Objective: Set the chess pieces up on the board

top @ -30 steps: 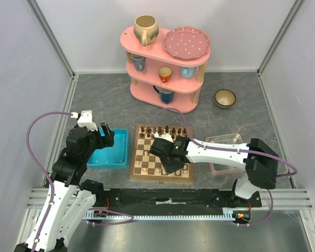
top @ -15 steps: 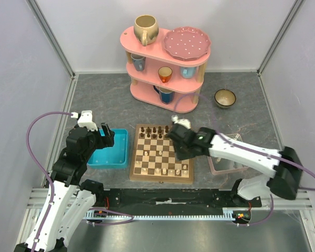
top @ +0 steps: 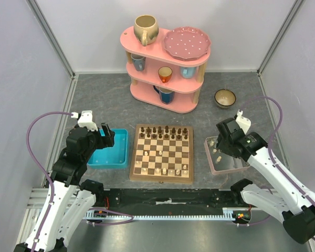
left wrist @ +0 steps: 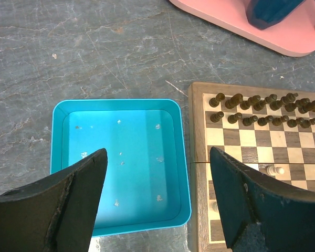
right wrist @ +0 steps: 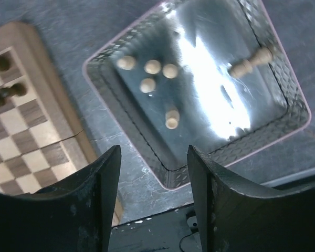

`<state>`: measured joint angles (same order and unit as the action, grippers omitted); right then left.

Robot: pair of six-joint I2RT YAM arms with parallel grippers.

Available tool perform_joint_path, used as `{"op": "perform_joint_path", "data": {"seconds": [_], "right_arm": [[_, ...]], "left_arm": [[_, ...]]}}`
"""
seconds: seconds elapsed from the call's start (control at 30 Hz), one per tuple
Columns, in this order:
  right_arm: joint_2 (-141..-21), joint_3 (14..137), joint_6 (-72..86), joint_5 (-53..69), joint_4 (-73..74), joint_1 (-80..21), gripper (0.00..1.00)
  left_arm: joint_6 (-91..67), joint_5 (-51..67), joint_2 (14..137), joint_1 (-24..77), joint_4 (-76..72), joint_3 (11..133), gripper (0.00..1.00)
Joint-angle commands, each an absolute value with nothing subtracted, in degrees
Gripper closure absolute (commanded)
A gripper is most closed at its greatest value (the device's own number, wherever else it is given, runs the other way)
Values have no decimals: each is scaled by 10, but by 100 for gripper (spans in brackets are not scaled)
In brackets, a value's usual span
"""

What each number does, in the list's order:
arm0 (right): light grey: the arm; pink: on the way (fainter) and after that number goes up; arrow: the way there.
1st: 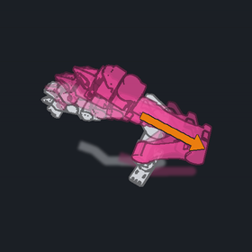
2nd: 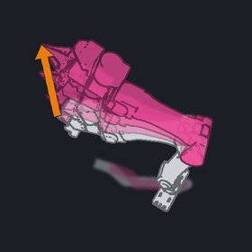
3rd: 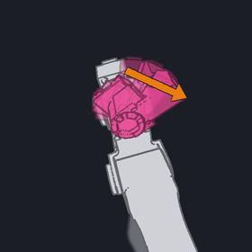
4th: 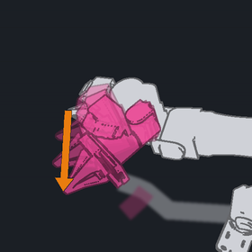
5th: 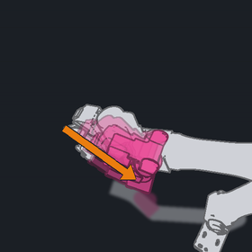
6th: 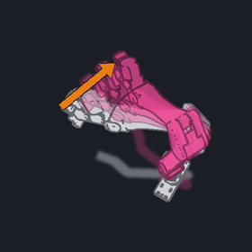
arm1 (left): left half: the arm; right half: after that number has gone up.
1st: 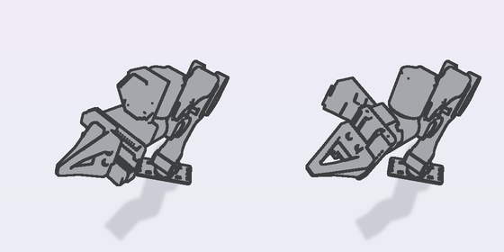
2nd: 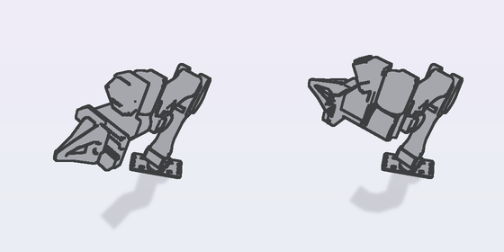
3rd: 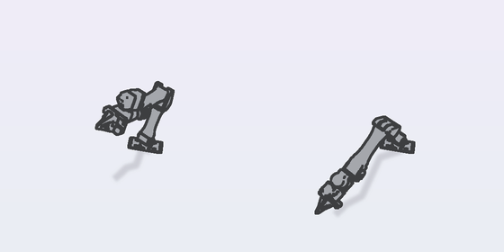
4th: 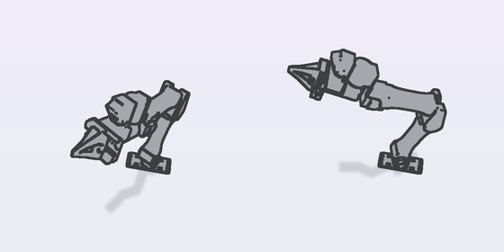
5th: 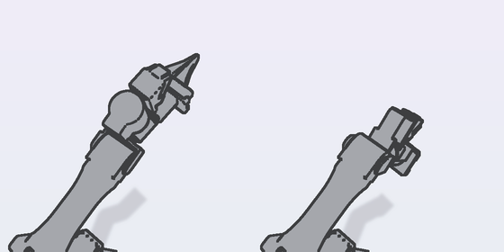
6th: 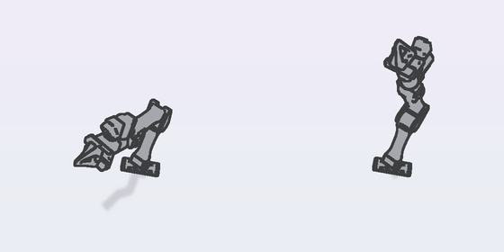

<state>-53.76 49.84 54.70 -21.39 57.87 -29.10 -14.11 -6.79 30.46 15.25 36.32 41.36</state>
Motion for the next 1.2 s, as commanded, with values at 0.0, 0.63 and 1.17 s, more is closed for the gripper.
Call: {"op": "perform_joint_path", "data": {"seconds": [0.0, 0.63, 1.17], "right_arm": [[-538, 468, 659, -266, 600, -266, 39], [-548, 470, 880, -406, 637, -165, 38], [-610, 397, 736, -284, 488, -26, 39]], "left_arm": [[-150, -56, 303, 156, 344, 413, 15], [-150, -57, 300, 162, 344, 412, 15], [-150, -60, 297, 164, 344, 411, 15]]}}
